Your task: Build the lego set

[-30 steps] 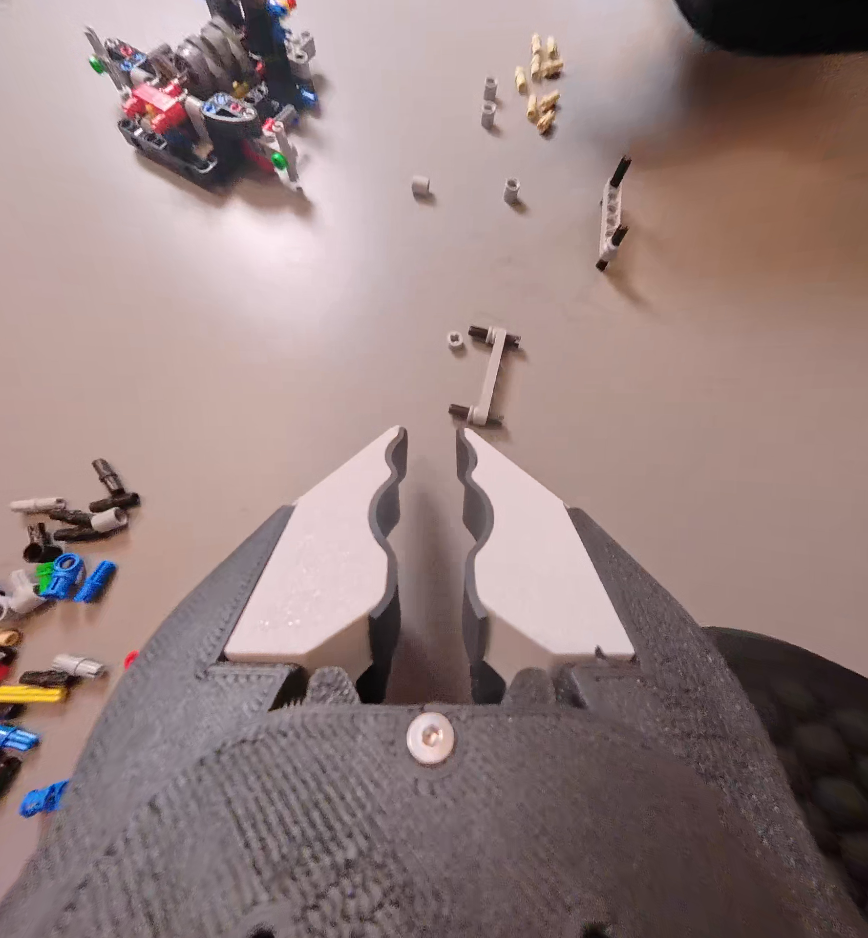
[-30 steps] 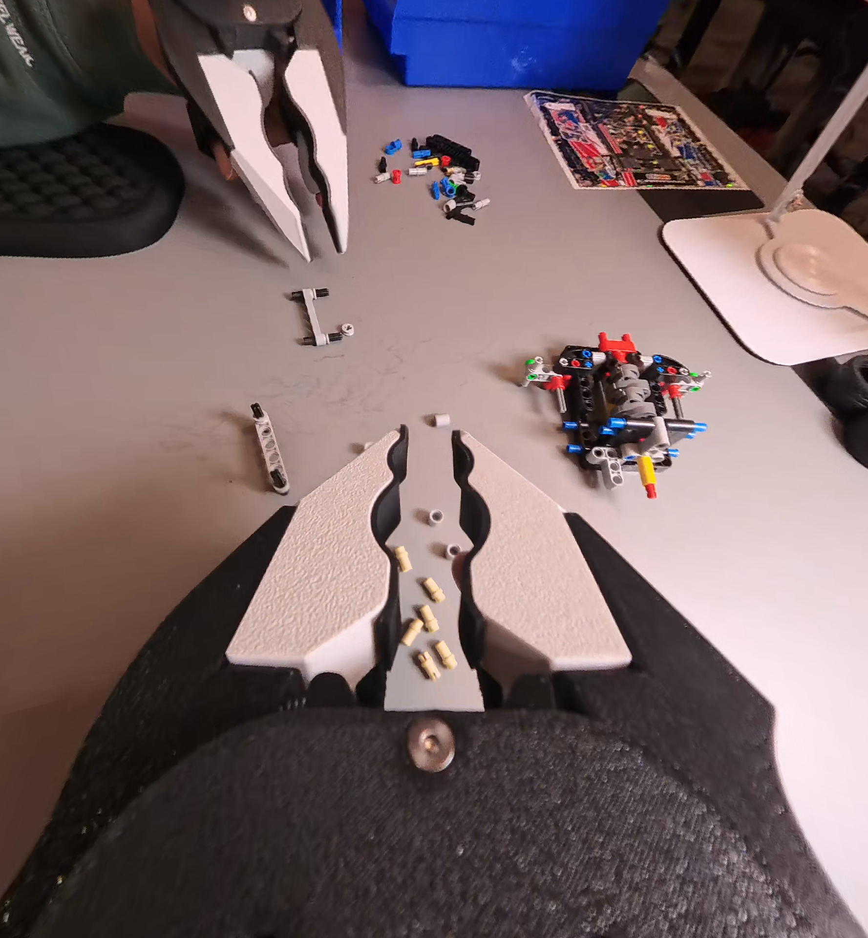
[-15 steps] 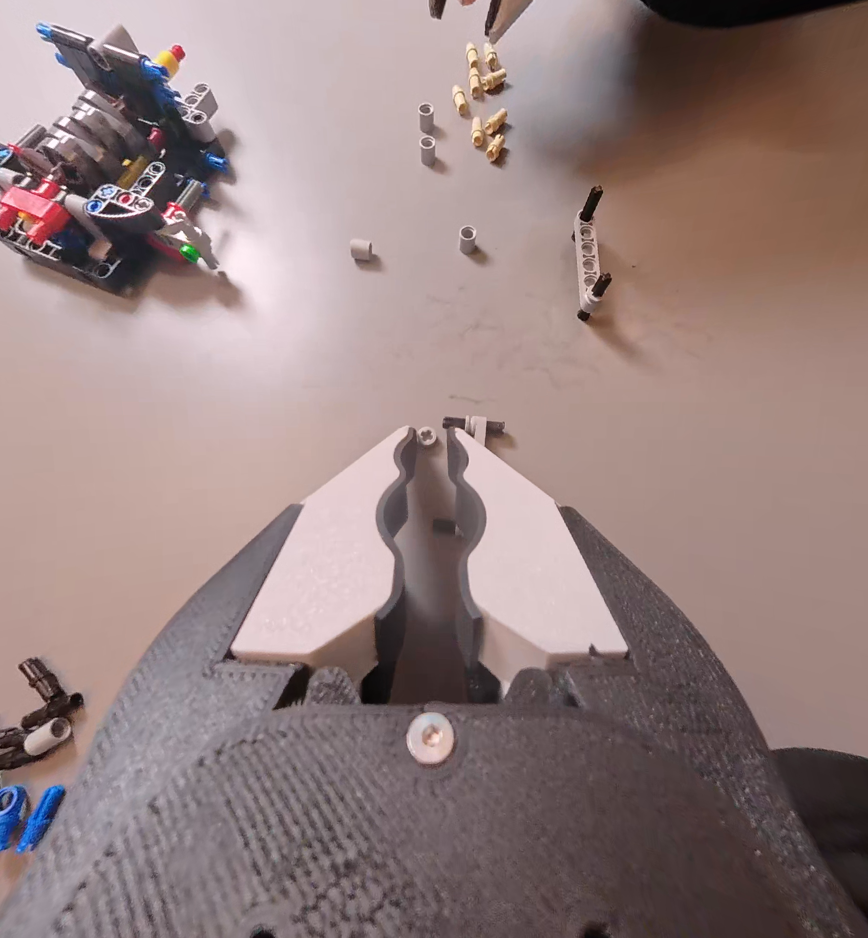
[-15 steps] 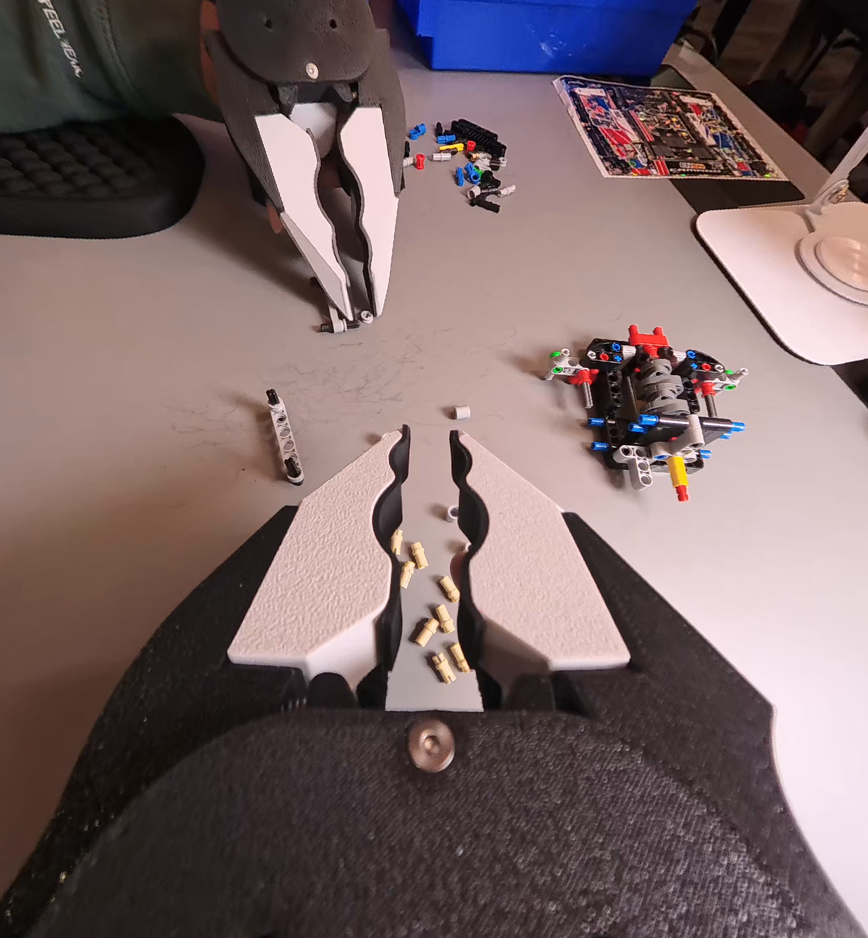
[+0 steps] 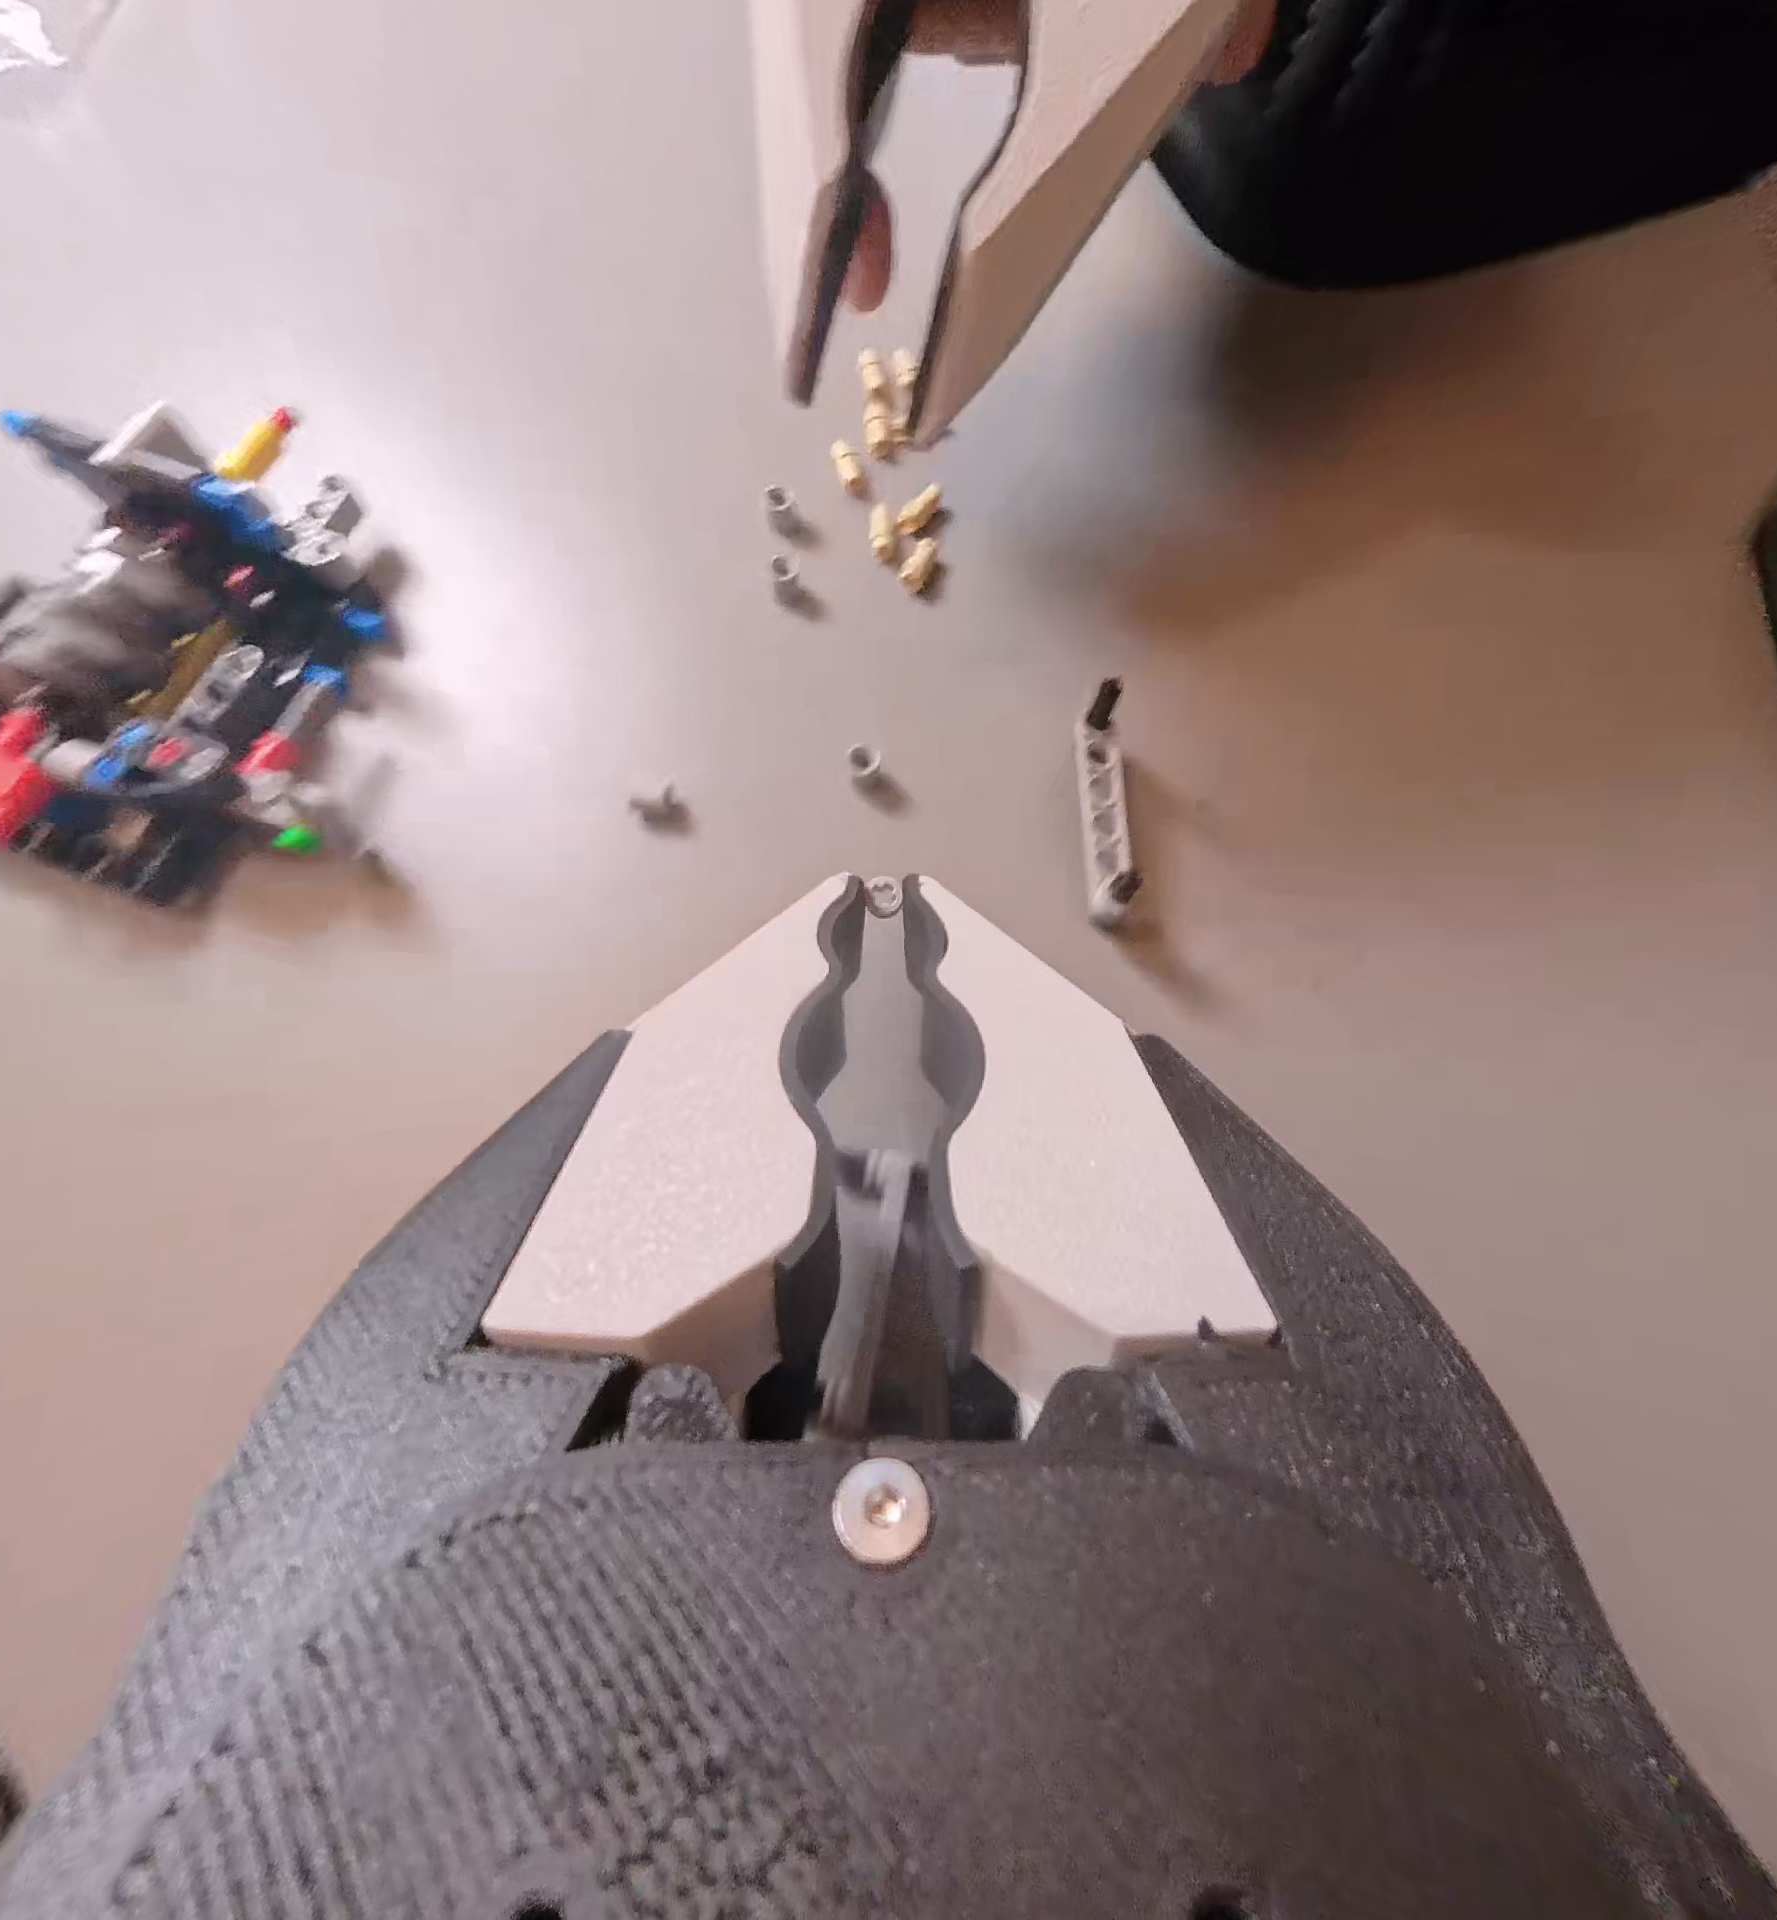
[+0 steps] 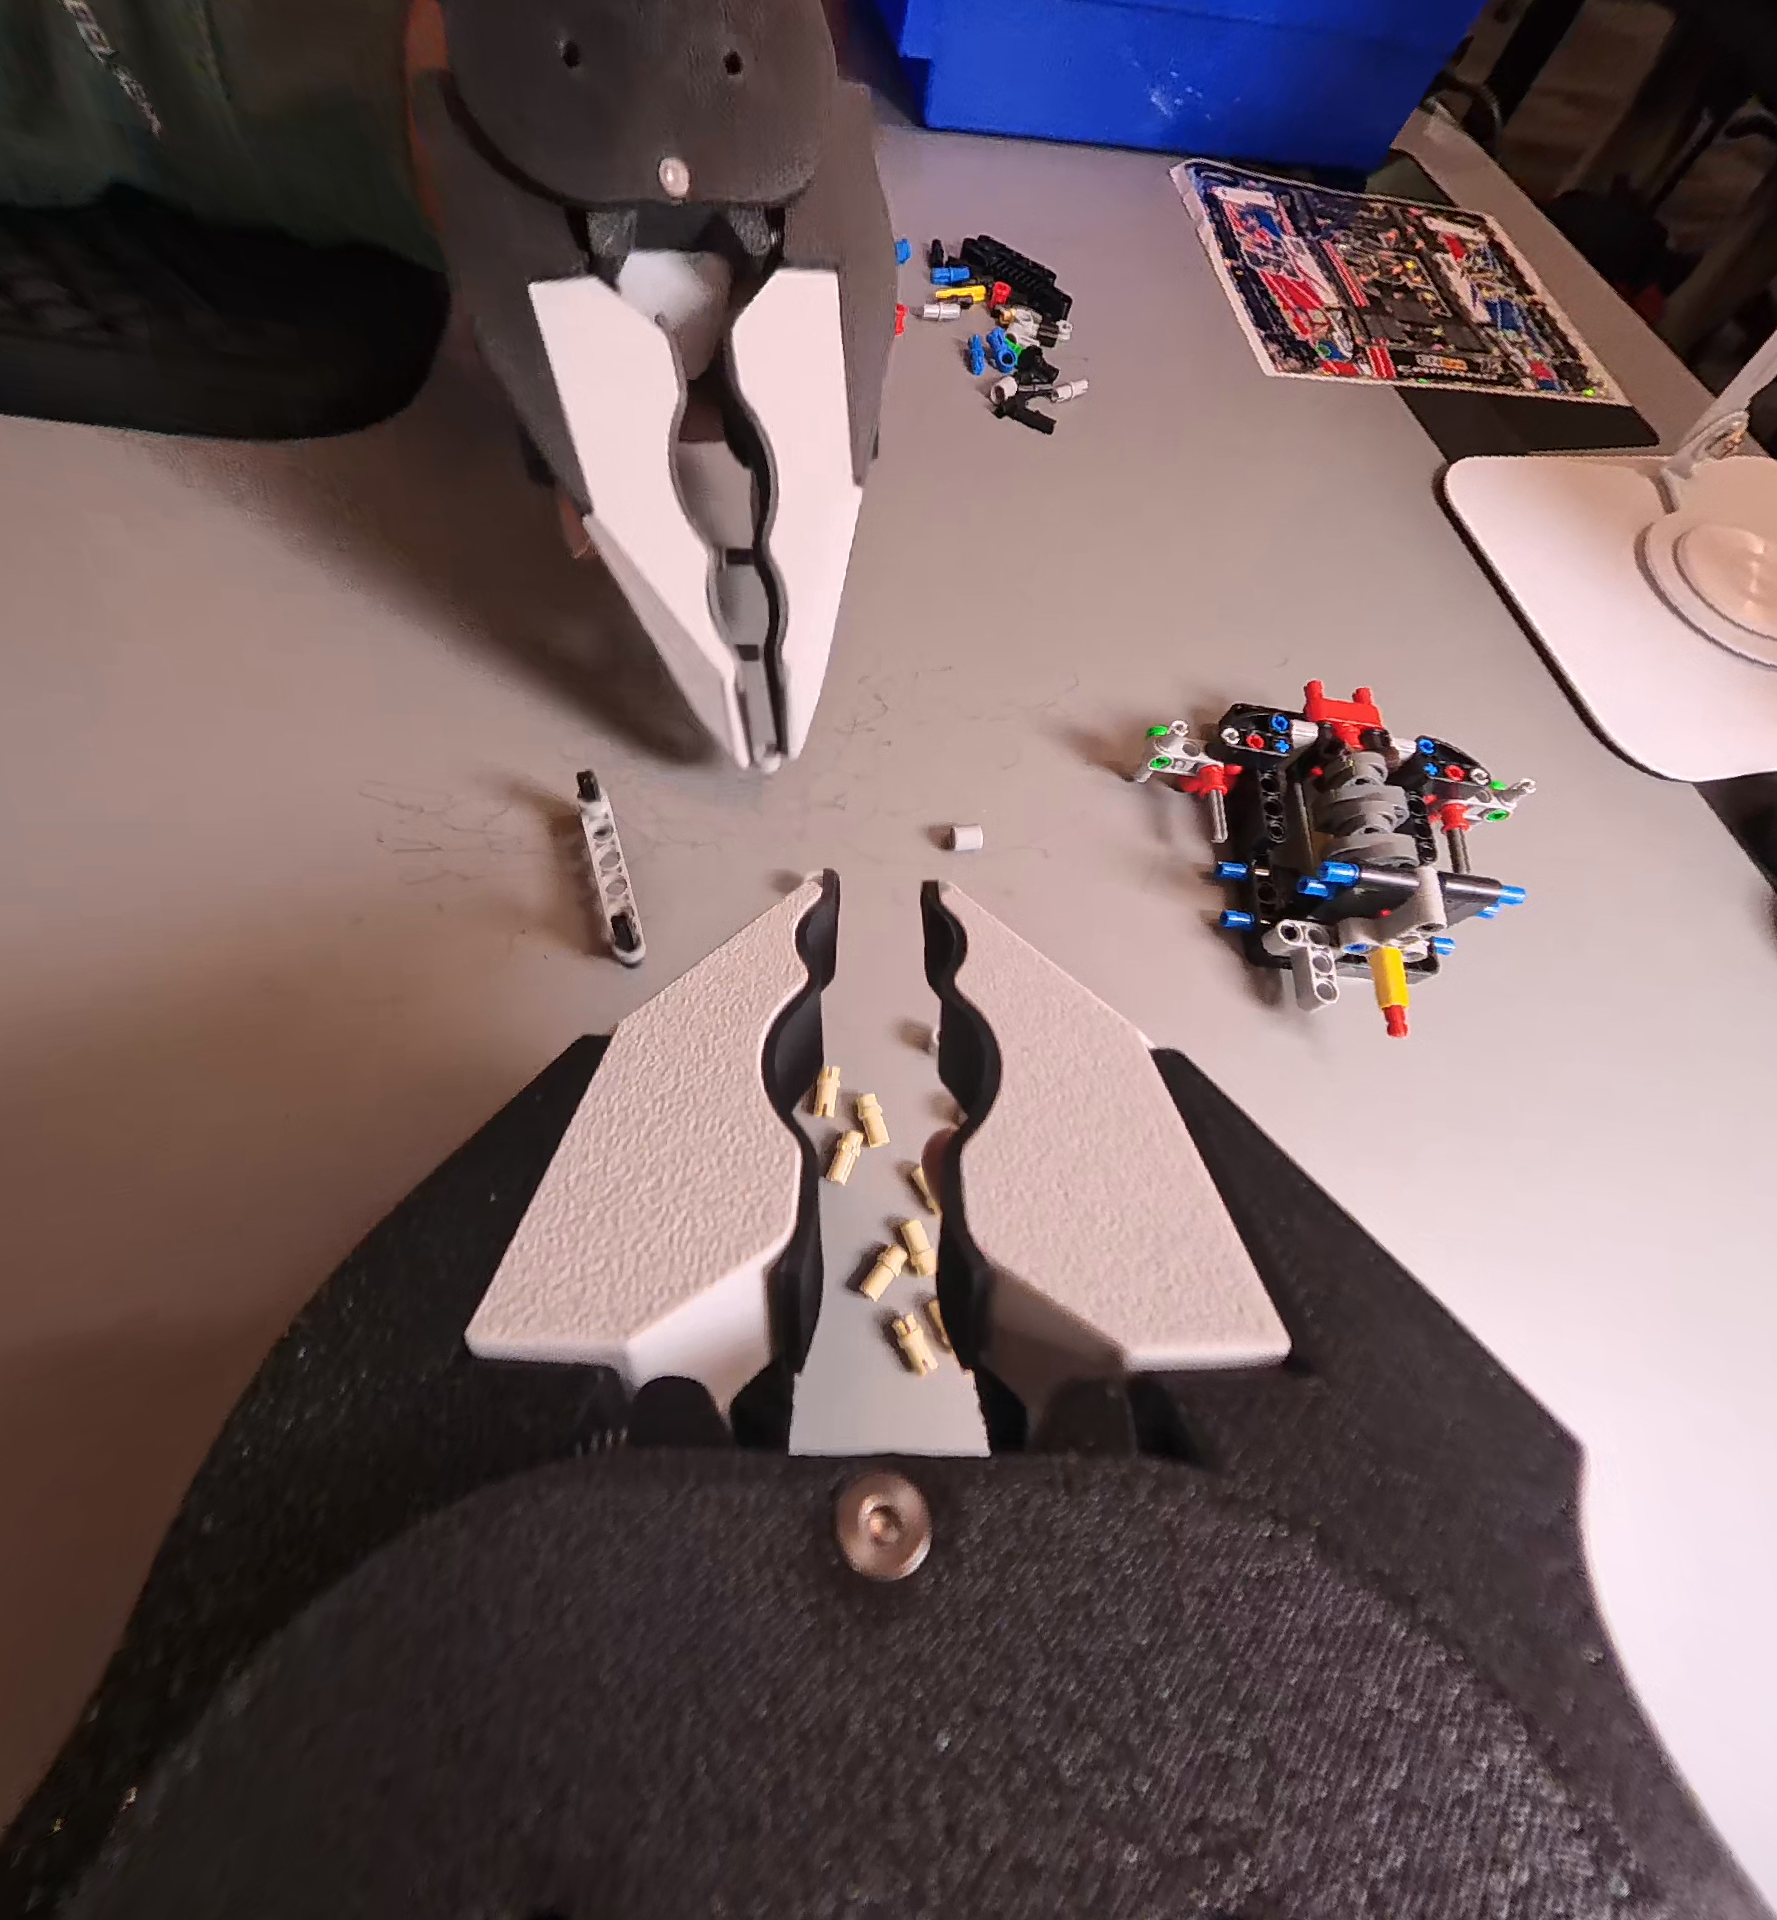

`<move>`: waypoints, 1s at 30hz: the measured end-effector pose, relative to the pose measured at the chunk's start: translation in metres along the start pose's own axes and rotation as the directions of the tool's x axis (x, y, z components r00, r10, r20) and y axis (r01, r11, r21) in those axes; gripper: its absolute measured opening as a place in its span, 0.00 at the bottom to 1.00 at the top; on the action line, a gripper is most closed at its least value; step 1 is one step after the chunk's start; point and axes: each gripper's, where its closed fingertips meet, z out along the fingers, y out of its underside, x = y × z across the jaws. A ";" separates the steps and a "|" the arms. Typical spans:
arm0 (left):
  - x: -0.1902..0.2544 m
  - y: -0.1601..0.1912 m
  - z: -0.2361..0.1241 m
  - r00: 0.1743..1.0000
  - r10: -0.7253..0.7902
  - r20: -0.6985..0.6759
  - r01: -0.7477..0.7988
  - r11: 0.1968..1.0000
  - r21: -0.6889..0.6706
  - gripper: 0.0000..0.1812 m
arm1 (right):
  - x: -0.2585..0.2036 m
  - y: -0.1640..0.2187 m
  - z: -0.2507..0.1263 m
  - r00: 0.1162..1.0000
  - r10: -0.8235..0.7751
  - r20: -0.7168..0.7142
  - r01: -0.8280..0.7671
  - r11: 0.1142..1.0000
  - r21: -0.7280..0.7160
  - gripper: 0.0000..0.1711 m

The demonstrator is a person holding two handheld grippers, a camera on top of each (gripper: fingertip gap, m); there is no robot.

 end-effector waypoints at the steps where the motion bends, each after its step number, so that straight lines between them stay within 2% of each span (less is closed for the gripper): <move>1: 0.006 -0.002 0.007 1.000 0.013 -0.022 -0.013 1.000 -0.015 0.03 | -0.001 0.002 -0.001 1.000 -0.004 0.007 0.004 1.000 -0.011 0.08; 5: 0.017 -0.005 0.029 0.998 0.039 -0.056 -0.042 0.998 -0.050 0.03 | -0.010 0.014 -0.005 0.998 -0.030 0.051 0.032 0.998 -0.049 0.08; 9: 0.016 -0.009 0.032 0.998 0.033 -0.046 -0.035 0.998 -0.045 0.06 | -0.019 0.024 -0.004 0.995 -0.025 0.094 0.033 0.997 -0.076 0.07; 11: 0.016 -0.013 0.029 0.999 0.018 -0.051 -0.019 1.000 -0.021 0.10 | -0.022 0.025 -0.001 0.994 -0.021 0.108 0.030 0.996 -0.080 0.07; 16: 0.014 -0.019 0.005 0.998 -0.028 -0.050 0.031 0.998 0.052 0.10 | -0.031 0.028 0.020 0.993 -0.019 0.116 0.034 0.991 -0.127 0.05; 23: 0.041 0.001 -0.013 0.995 -0.035 -0.099 0.037 0.999 0.021 0.13 | -0.036 0.030 0.045 0.993 -0.002 0.116 0.030 0.970 -0.240 0.05; 30: 0.050 0.006 -0.005 0.996 -0.015 -0.089 0.014 1.000 -0.010 0.13 | -0.036 0.031 0.052 0.986 0.013 0.164 0.041 0.947 -0.320 0.05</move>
